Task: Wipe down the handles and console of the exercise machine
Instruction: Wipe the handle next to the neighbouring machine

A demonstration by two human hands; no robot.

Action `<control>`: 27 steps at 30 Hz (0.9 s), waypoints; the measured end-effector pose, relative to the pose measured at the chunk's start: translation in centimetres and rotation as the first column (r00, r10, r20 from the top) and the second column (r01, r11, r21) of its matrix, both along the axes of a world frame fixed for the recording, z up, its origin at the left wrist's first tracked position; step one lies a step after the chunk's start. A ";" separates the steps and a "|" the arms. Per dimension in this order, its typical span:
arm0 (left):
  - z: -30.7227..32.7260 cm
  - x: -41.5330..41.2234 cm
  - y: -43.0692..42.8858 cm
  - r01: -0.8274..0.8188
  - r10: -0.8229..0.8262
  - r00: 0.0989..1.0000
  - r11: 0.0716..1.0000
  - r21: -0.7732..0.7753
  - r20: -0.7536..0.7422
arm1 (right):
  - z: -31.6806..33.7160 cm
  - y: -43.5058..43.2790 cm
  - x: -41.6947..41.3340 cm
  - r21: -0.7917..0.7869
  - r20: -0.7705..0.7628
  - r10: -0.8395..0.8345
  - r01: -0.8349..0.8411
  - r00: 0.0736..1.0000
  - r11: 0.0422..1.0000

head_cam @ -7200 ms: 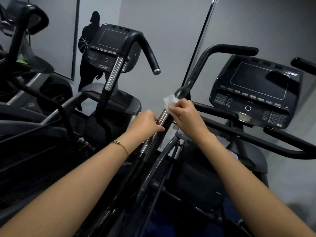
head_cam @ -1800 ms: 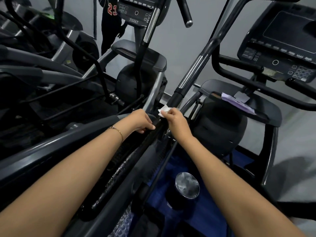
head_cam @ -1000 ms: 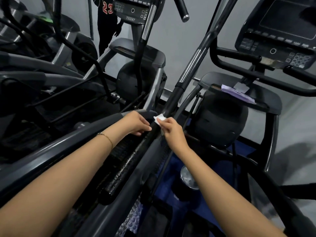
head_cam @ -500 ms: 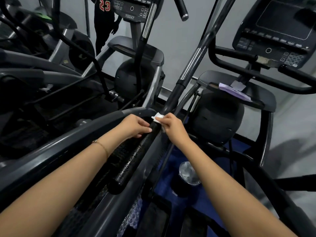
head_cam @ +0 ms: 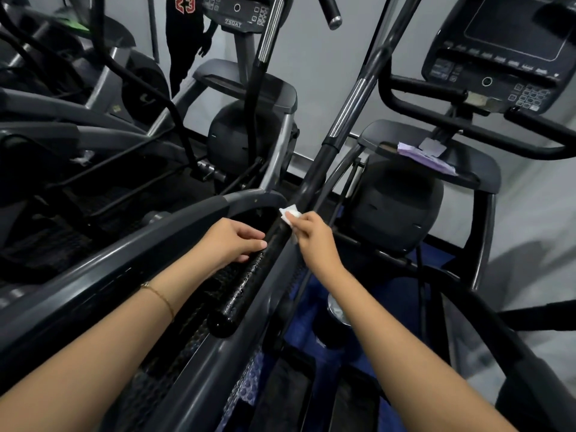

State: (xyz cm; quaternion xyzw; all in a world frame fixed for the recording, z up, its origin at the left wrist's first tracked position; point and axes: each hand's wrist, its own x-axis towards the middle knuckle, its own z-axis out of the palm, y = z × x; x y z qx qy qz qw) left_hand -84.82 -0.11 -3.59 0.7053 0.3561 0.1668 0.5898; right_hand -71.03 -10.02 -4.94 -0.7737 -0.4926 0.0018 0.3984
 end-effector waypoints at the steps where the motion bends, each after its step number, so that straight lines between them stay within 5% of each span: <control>1: -0.1 -0.5 -0.1 -0.002 0.002 1.000 1.000 -0.010 0.005 | -0.6 -0.6 -0.9 0.014 0.020 0.025 -0.025 0.999 1.000; 12: -0.6 -3.1 -2.3 -0.070 0.069 0.996 0.997 0.025 0.058 | -0.2 -1.3 -1.8 -0.034 0.152 0.109 -0.105 0.982 0.994; 16: 0.2 -5.4 -2.6 0.031 -0.019 0.997 0.986 0.161 -0.073 | -0.3 -3.3 -3.4 -0.078 0.174 0.281 -0.271 0.944 0.959; 22: 0.7 -9.0 -5.8 0.121 0.001 0.954 0.914 0.388 -0.301 | 0.2 -2.2 -2.8 -0.079 0.138 0.184 -0.175 0.973 0.981; 27: 2.7 -8.8 -5.1 0.346 -0.117 0.878 0.826 0.446 -0.465 | 0.0 -3.7 -3.6 -0.141 0.209 0.339 -0.315 0.917 0.938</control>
